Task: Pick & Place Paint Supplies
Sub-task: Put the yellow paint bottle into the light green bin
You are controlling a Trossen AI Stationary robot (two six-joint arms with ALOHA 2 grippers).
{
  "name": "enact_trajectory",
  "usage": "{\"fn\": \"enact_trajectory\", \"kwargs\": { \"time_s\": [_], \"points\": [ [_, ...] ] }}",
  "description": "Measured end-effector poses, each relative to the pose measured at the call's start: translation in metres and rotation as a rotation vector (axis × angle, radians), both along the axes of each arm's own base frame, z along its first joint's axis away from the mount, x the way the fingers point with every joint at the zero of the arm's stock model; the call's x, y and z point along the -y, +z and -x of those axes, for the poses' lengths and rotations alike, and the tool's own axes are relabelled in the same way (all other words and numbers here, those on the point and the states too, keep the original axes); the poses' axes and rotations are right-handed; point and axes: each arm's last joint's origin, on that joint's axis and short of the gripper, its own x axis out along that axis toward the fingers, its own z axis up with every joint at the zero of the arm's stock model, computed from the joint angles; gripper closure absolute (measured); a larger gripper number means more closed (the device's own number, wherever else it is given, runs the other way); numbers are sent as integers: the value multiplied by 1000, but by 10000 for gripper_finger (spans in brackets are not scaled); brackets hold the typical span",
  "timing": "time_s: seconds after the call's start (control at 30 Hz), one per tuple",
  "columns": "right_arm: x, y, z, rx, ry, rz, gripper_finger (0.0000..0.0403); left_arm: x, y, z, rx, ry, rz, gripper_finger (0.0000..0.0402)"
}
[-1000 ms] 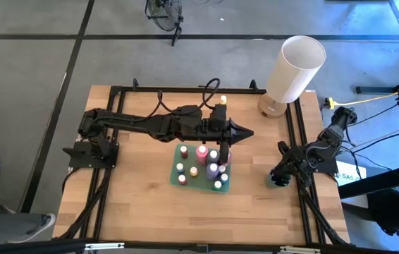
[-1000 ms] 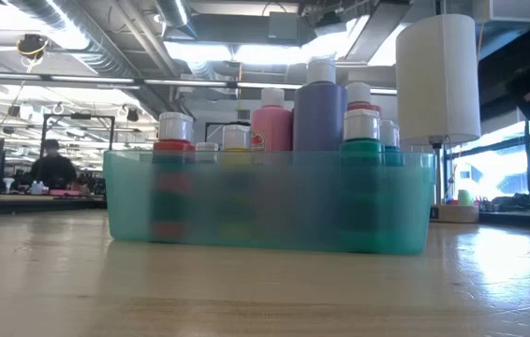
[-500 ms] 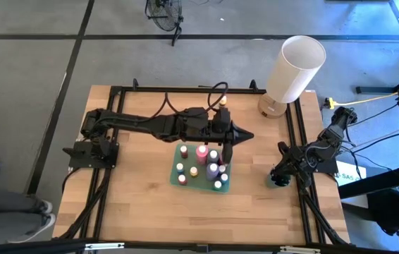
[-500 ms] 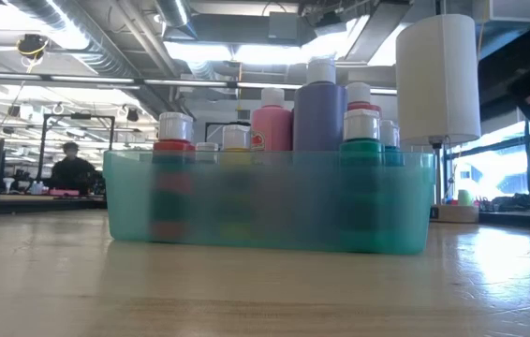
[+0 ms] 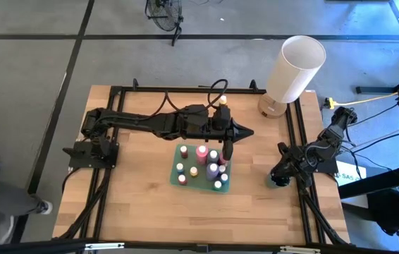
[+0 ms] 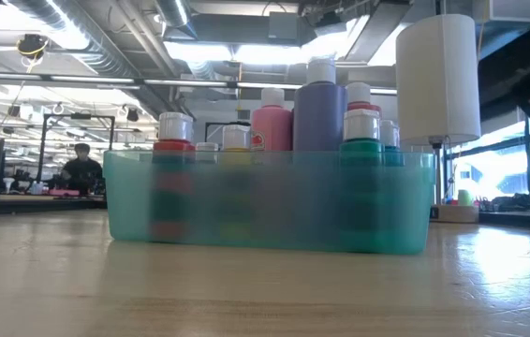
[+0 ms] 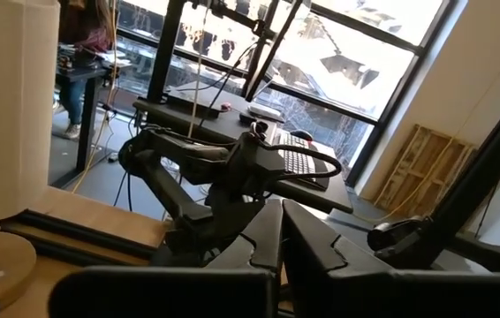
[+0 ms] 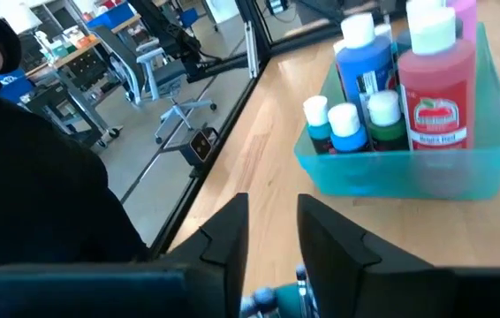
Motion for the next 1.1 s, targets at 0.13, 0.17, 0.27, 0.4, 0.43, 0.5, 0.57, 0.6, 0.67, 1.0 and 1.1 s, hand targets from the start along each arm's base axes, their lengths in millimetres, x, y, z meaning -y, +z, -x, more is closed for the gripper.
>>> {"fn": "enact_trajectory", "kwargs": {
  "time_s": [0.13, 0.17, 0.27, 0.4, 0.43, 0.5, 0.57, 0.6, 0.67, 1.0, 1.1],
  "points": [
    [1, 7, 1, 37, 7, 4, 285, 0, 0, 0, 0, -6, 0, 399],
    [2, 12, 2, 50, 8, -2, 282, 1, 0, 0, -1, -7, -5, 398],
    [5, 30, 5, 118, 24, -26, 275, 0, 0, 0, -2, -7, -60, 393],
    [12, 65, 15, 275, 103, -89, 272, -7, 6, 6, -5, 44, -119, 391],
    [14, 75, 18, 322, 135, -110, 272, -10, 7, 8, -18, 73, -114, 392],
    [18, 94, 25, 419, 209, -149, 272, -19, 9, 10, -30, 153, -86, 393],
    [23, 109, 33, 497, 280, -182, 272, -27, 8, 13, -66, 198, -94, 392],
    [25, 116, 36, 525, 312, -195, 272, -31, 8, 14, -69, 210, -107, 389],
    [29, 128, 42, 562, 370, -211, 272, -36, 8, 14, -81, 222, -133, 382],
    [42, 167, 57, 632, 429, -194, 272, -46, 9, 15, -96, 293, -225, 312],
    [45, 178, 60, 683, 433, -160, 272, -51, 9, 16, -103, 327, -236, 286]
  ]
}}
